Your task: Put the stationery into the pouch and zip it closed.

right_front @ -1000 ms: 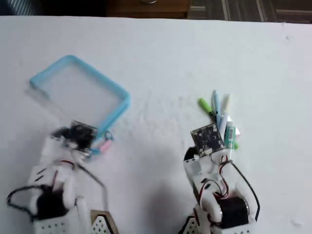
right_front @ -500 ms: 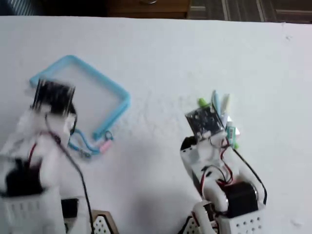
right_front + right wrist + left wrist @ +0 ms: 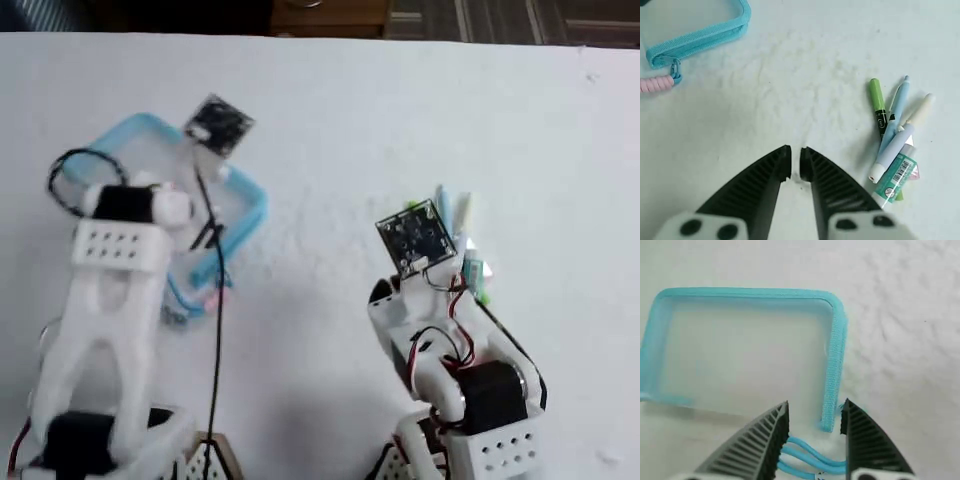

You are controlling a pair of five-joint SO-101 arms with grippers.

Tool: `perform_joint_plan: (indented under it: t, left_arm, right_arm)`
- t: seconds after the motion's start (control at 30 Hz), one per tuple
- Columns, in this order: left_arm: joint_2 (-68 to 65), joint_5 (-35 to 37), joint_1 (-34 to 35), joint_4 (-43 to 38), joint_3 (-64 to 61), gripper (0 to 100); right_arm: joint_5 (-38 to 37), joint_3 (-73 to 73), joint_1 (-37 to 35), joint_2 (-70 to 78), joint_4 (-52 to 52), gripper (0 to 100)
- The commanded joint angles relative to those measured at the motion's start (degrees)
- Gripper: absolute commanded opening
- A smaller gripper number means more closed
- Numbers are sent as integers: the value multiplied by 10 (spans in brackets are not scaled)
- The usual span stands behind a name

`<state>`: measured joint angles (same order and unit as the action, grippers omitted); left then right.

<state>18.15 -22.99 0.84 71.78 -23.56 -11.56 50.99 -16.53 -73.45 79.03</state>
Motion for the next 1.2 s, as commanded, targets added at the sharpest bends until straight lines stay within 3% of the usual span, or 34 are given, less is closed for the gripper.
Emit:
perform_joint_plan:
  t: [0.0, 0.23, 0.63, 0.87, 1.17]
  left_arm:
    - [-26, -3, -3, 0, 31, 192]
    - [-88, 3, -29, -44, 28, 191]
    - [-254, 35, -7, -73, 67, 184]
    - [-260, 37, -5, -91, 79, 46]
    - [-268, 39, -13, -78, 65, 168]
  right_arm:
    - [3, -22, -3, 4, 1, 167]
    - [4, -23, -17, 28, 25, 168]
    - [113, -82, -93, 154, 22, 169]
    - [113, -91, -112, 164, 22, 169]
    - [113, -88, -91, 163, 24, 169]
